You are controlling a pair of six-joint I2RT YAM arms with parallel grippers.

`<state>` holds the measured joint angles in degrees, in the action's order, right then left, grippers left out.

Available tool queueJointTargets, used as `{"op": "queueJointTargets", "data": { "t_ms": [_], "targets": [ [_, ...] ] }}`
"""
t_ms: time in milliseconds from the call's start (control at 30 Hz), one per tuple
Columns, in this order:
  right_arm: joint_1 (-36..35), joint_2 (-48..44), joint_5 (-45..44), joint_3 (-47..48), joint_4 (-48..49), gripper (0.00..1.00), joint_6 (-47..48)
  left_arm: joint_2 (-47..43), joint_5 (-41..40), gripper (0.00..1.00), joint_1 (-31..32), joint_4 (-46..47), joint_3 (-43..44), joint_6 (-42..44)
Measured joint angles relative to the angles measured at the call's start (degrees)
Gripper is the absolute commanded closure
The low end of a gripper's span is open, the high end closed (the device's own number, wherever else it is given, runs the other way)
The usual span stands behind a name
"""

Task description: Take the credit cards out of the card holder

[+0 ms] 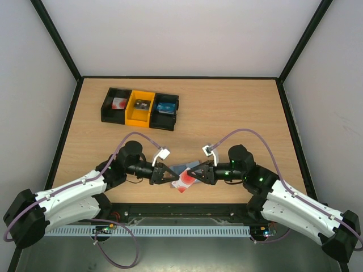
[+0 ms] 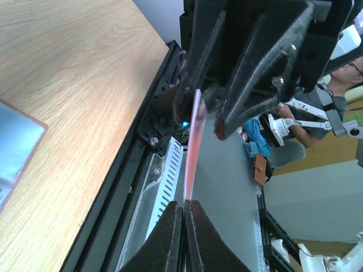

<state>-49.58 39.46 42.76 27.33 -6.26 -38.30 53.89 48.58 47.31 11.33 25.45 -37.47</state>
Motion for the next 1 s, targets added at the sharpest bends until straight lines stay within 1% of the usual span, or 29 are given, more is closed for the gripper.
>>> {"op": "queueJointTargets", "data": {
  "t_ms": [33,100,133,200,233,300,333,433,567,700,833,1000],
  "targets": [
    [0.0,-0.2,0.1,-0.1,0.5,0.98,-0.3,0.0,0.3,0.95,0.0,0.1,0.0,0.0],
    [0.0,-0.7,-0.2,-0.3,1.4,0.98,-1.2,0.0,0.6,0.86,0.0,0.4,0.0,0.0],
    [0.0,-1.1,-0.4,-0.8,2.6,0.98,-2.0,0.0,0.5,0.79,0.0,0.6,0.0,-0.3],
    [0.0,-1.8,-0.6,-2.0,5.7,0.98,-4.3,-0.3,-0.4,0.51,0.0,0.8,0.1,-1.0],
    [0.0,-2.0,-0.8,-2.6,7.1,0.98,-5.4,-0.7,-1.3,0.42,0.0,1.0,0.2,-2.2],
    [0.0,-2.1,-1.5,-3.4,10.0,0.98,-8.3,-2.0,-3.7,0.32,0.0,2.0,0.4,-5.1],
    [0.0,-2.2,-2.3,-3.5,10.9,0.98,-9.5,-3.0,-5.1,0.29,0.0,2.6,0.6,-6.8],
    [0.0,-3.4,-5.8,-3.5,13.4,0.98,-12.8,-6.3,-10.4,0.27,0.0,3.6,1.9,-10.3],
    [0.0,-6.4,-12.1,-5.9,21.7,0.98,-19.8,-10.6,-18.3,0.26,0.0,4.8,2.9,-14.6],
    [0.0,-5.4,-17.5,-8.5,29.0,0.98,-25.9,-12.4,-24.0,0.26,0.0,5.7,2.6,-18.5],
    [0.0,-2.1,-22.1,-9.3,35.8,0.98,-31.4,-12.5,-27.7,0.32,0.0,7.8,0.5,-23.1],
    [0.0,1.6,-27.1,-9.9,43.4,0.98,-36.7,-9.0,-28.1,0.44,0.0,13.0,-1.0,-27.5]
  ]
}}
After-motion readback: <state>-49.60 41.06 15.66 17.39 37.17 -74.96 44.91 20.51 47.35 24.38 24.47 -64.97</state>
